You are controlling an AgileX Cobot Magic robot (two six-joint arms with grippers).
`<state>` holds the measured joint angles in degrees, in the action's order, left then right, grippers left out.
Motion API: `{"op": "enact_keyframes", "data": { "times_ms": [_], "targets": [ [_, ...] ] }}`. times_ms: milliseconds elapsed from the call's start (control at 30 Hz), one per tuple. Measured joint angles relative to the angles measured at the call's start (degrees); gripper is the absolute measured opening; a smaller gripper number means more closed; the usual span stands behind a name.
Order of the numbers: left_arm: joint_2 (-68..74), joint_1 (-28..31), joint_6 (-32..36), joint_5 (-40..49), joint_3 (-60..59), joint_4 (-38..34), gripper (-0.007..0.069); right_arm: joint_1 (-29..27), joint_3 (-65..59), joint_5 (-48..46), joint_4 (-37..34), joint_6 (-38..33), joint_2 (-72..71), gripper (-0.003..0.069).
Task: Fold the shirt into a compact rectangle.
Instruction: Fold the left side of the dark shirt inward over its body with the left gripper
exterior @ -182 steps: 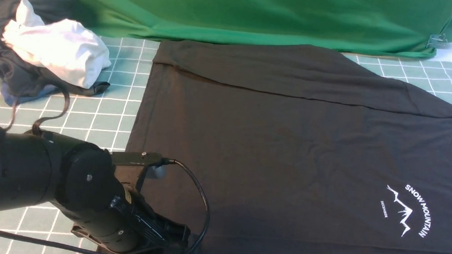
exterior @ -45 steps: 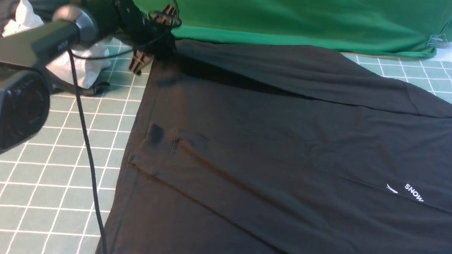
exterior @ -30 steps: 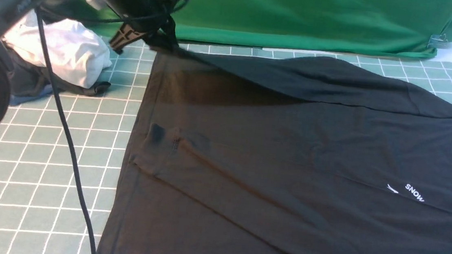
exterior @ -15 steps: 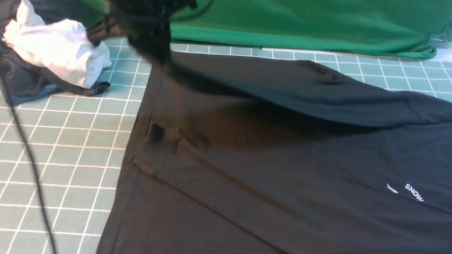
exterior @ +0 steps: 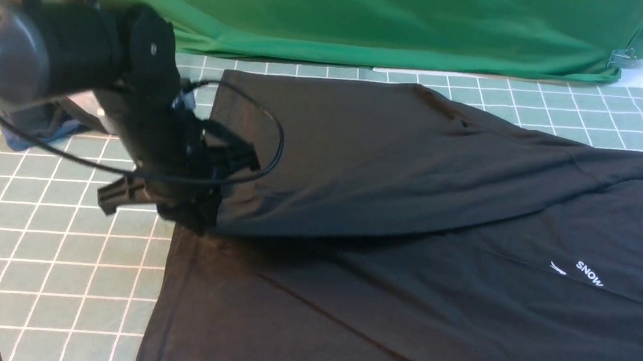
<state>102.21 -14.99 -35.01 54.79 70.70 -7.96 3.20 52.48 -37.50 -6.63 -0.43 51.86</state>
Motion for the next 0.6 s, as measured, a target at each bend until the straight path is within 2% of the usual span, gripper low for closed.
{"op": "enact_keyframes", "data": {
  "times_ms": [67,267,400,500,600],
  "targets": [
    [0.0,0.0,0.0,-0.2,0.0,-0.2,0.0099,0.0,0.0,0.0,0.0,0.0,0.1,0.0239],
    [-0.5,0.0,1.0,7.5,1.2,-0.6,0.0331,0.0,0.0,0.0,0.0,-0.1,0.1,0.0239],
    [-1.6,0.0,2.0,13.1,1.2,3.2,0.0477,0.0,0.0,0.0,0.0,-0.1,0.1,0.0239],
    [-4.5,0.0,3.8,14.2,1.2,6.4,0.0538,0.0,0.0,0.0,0.0,-0.1,0.1,0.0239],
    [-7.6,0.1,6.1,14.3,0.9,8.0,0.0554,0.0,0.0,0.0,0.0,-0.1,0.1,0.0239]
  ]
}}
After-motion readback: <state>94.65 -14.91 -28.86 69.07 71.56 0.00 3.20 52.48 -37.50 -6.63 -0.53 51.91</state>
